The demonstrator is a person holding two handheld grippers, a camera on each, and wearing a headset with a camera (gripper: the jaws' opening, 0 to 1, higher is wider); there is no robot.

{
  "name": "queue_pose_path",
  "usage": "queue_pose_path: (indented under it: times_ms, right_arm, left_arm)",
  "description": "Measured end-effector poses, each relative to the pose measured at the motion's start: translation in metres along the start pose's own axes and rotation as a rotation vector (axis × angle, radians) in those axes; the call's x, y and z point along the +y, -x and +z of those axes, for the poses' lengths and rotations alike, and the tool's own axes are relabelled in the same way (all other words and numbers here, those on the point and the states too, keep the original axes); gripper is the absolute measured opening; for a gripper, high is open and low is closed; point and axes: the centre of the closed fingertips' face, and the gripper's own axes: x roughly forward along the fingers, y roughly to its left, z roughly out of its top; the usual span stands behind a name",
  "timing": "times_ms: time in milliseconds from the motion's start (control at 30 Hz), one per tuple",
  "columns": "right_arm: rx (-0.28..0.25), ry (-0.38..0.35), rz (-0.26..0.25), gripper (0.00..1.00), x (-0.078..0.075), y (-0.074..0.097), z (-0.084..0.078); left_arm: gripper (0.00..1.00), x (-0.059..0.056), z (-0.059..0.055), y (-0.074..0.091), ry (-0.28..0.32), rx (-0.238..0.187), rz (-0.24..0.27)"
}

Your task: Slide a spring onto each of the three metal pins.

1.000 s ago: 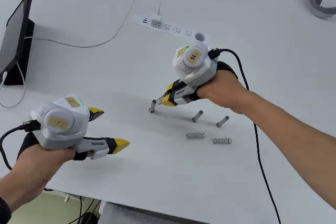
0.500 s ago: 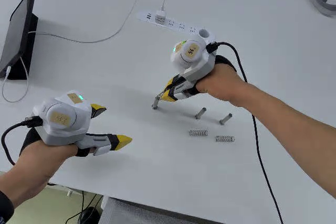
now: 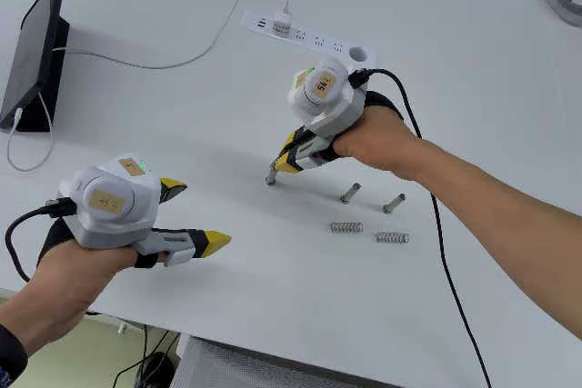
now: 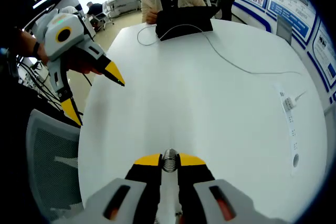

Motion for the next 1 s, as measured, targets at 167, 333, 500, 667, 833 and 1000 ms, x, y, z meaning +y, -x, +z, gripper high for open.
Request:
queue_pose_path:
  times_ms: [167,333,500,667,833,1000]
  right_arm:
    - [-0.001,0.004,0.001,0.13,0.002,-0.002,0.002]
    - [-0.004,0.006,-0.001,0.13,0.002,-0.005,0.003]
    - [-0.002,0.012,-0.002,0.13,0.002,-0.007,0.003]
    - [-0.001,0.016,-0.001,0.13,0.003,-0.010,0.001]
    - [-0.003,0.014,-0.001,0.13,0.003,-0.012,0.001]
    - [-0.001,0.015,0.002,0.13,0.003,-0.016,0.001]
  left_arm:
    - [0.64,-0.001,0.001,-0.001,-0.001,0.000,-0.003]
    - [0.64,-0.002,0.001,-0.002,-0.002,-0.001,-0.005]
    - [0.64,-0.003,0.001,-0.001,-0.005,0.000,-0.005]
    - [0.64,-0.002,0.001,-0.001,-0.004,0.001,-0.002]
    - [0.64,-0.002,0.001,-0.001,-0.002,0.001,-0.002]
    - [0.64,-0.002,0.001,-0.001,0.001,0.001,-0.001]
